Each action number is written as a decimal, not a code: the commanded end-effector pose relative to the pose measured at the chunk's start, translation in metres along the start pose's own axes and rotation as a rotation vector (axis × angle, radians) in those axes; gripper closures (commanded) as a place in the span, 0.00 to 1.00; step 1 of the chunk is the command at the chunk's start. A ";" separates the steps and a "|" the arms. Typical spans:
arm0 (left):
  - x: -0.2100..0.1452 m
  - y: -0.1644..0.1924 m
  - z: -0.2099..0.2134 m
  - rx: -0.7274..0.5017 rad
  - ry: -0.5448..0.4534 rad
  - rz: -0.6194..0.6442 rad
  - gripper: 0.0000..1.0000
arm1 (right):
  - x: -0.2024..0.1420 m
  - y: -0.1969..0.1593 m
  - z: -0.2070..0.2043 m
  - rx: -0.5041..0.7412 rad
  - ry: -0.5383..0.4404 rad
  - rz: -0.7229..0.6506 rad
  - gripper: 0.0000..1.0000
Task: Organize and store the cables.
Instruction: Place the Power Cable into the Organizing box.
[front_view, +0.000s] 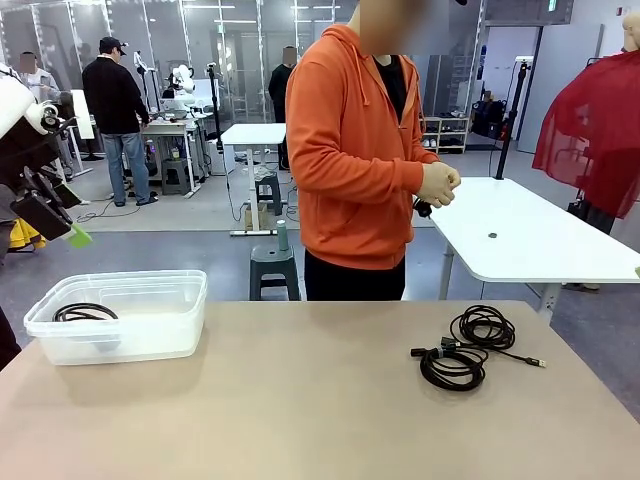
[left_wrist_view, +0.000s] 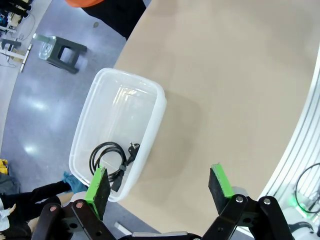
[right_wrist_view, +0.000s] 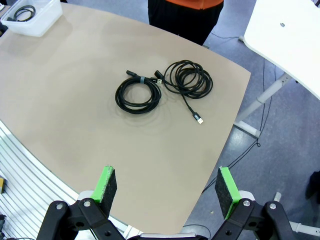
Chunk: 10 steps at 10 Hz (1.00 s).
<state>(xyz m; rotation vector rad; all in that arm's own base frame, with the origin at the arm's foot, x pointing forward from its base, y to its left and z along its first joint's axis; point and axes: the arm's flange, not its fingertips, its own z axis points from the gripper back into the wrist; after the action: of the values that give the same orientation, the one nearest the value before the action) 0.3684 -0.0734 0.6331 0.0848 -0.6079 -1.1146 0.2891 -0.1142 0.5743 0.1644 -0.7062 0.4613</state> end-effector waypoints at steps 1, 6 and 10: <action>0.003 0.001 0.001 0.011 0.024 0.014 0.00 | -0.001 -0.001 0.000 0.005 -0.004 0.003 0.00; 0.003 0.001 0.001 0.011 0.024 0.014 0.00 | -0.001 -0.001 0.000 0.005 -0.004 0.003 0.00; 0.003 0.001 0.001 0.011 0.024 0.014 0.00 | -0.001 -0.001 0.000 0.005 -0.004 0.003 0.00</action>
<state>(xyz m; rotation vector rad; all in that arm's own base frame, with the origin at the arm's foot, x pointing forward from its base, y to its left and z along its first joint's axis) 0.3684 -0.0734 0.6331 0.0848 -0.6079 -1.1146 0.2891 -0.1142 0.5743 0.1644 -0.7062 0.4613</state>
